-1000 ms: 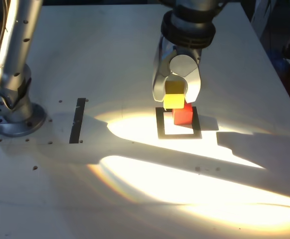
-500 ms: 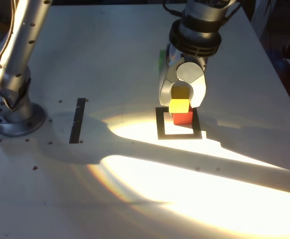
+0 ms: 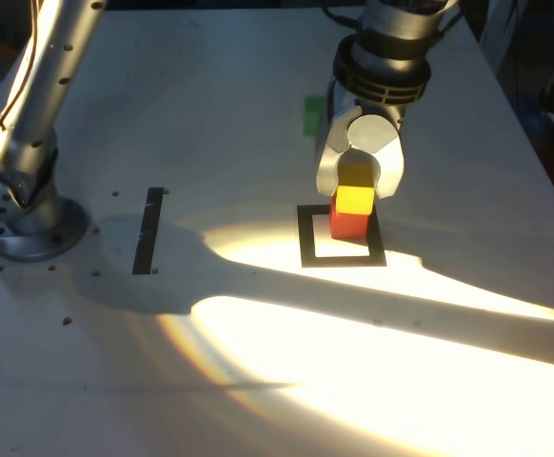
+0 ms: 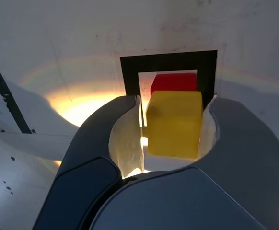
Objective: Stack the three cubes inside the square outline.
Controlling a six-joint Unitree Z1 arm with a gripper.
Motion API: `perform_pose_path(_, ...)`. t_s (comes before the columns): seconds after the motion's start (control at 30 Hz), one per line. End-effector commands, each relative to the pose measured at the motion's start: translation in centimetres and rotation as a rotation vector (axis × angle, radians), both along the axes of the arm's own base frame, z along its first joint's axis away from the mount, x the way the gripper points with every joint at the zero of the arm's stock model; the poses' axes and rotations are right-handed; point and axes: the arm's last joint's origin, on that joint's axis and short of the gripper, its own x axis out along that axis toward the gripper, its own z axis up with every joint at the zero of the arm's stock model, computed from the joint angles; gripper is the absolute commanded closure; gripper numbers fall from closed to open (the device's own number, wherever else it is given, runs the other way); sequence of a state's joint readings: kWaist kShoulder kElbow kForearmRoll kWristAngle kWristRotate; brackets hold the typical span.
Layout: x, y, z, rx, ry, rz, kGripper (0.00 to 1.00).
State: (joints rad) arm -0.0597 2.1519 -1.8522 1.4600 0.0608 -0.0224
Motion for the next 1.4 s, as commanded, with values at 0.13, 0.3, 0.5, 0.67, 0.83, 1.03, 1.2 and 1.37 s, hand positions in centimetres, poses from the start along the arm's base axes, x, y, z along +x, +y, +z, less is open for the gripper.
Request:
perform_pose_path(0.13, 0.1, 0.2, -0.4, 0.004, 0.015, 0.002, 0.46)
perform_pose_path(0.3, -0.1, 0.3, -0.3, 0.006, 0.020, 0.003, 0.33)
perform_pose_path(0.5, -1.2, 1.0, 1.9, 0.022, -0.025, 0.002, 0.01)
perform_pose_path(0.67, -2.6, 3.2, 4.2, 0.018, -0.078, -0.028, 0.01)
perform_pose_path(0.83, -4.5, 7.6, 5.5, 0.014, -0.093, -0.063, 0.01)
perform_pose_path(1.03, -6.9, 13.6, 4.5, 0.029, -0.071, -0.053, 0.01)
perform_pose_path(1.2, -7.1, 16.8, 2.4, 0.037, -0.067, -0.082, 0.01)
perform_pose_path(1.37, -6.5, 18.0, -0.4, 0.026, -0.038, -0.091, 0.01)
